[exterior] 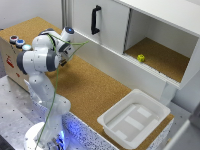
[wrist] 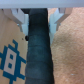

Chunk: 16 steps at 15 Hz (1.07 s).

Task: Grasp the handle of the drawer, then open it

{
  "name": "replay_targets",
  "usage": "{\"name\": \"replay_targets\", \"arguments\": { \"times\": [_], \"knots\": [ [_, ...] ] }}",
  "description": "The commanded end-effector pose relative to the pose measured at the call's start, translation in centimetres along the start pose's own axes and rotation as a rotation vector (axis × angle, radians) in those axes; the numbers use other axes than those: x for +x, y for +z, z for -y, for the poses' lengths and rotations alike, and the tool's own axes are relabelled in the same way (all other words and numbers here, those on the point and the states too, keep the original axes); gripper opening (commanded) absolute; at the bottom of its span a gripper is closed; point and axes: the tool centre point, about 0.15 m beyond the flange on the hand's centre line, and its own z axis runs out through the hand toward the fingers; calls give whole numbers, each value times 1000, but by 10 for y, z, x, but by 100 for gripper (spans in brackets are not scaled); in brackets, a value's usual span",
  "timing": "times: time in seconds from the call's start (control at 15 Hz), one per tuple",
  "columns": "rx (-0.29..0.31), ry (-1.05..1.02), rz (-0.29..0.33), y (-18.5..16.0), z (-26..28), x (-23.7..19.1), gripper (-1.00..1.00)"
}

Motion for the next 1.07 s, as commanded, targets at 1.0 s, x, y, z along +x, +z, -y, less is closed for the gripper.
{"name": "replay_targets", "arguments": {
  "times": [1.0],
  "knots": [
    [43, -110, 75, -33, -131, 49, -100]
  ]
}}
